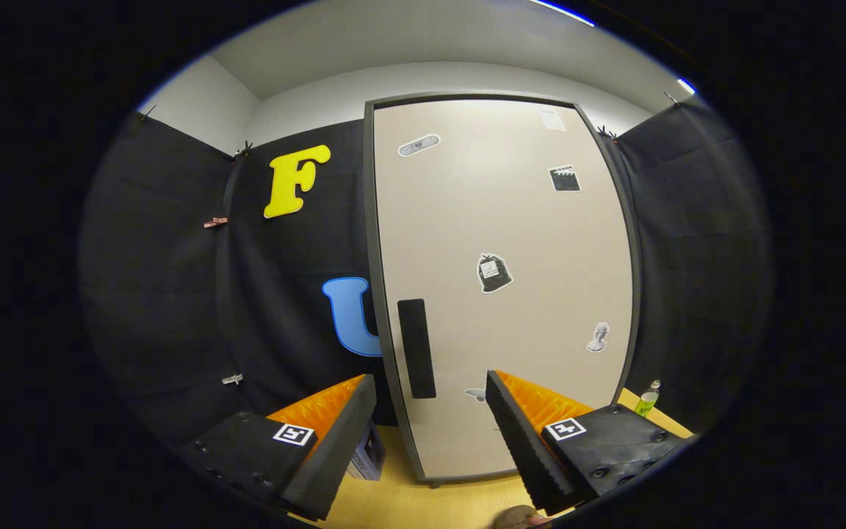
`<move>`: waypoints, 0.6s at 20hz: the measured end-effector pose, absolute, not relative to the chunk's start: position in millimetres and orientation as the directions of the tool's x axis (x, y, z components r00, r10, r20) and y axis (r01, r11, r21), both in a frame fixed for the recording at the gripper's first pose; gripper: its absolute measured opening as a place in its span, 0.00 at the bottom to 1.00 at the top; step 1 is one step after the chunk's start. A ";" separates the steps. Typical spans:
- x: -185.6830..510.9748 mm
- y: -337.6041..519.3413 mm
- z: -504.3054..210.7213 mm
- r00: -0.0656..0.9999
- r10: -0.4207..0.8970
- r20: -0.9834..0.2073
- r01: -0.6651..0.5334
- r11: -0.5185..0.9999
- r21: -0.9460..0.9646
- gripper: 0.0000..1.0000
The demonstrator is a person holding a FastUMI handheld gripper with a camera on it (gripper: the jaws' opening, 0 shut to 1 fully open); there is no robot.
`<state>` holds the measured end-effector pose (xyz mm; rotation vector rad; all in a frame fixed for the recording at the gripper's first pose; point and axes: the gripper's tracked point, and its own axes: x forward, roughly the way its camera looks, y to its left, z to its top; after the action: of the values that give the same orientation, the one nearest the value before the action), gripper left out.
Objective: Open the shoe cabinet door, grab the shoes and put them into the shoe cabinet, then close the shoe cabinet door.
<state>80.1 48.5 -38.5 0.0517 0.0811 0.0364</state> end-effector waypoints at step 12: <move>180.7 50.0 -79.5 0.991 0.006 -0.135 0.002 0.998 0.061 0.98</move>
<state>180.7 50.0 -79.5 0.0612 0.1358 0.0021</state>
